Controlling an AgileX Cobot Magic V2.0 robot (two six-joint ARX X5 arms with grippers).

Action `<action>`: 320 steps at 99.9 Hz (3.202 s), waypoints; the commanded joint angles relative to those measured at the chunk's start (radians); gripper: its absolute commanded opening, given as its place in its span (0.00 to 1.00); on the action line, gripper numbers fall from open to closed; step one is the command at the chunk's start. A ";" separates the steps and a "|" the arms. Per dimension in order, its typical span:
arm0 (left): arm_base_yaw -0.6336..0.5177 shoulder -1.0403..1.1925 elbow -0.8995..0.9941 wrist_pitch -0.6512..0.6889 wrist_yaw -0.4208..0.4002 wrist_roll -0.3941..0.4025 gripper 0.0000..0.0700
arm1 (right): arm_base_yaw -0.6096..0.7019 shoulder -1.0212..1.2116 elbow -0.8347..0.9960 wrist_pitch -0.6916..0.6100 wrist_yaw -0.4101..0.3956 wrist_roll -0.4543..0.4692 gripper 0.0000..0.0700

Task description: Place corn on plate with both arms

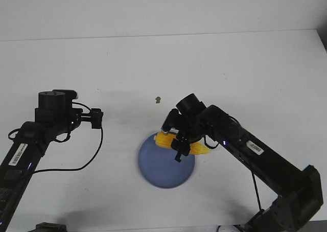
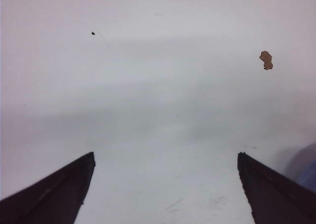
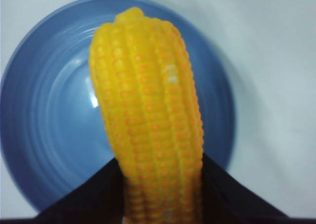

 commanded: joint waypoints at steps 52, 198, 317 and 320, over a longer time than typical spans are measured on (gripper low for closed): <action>-0.003 0.013 0.010 0.001 0.002 0.003 0.84 | 0.074 0.094 0.013 0.040 0.001 0.042 0.88; 0.015 -0.481 -0.471 0.378 -0.124 -0.020 1.00 | -0.571 -1.069 -0.696 0.636 0.109 0.328 1.00; 0.013 -0.847 -0.705 0.524 -0.131 -0.075 0.01 | -0.571 -1.392 -0.818 0.681 0.211 0.429 0.00; 0.013 -0.847 -0.705 0.524 -0.131 -0.075 0.01 | -0.571 -1.392 -0.818 0.681 0.211 0.430 0.00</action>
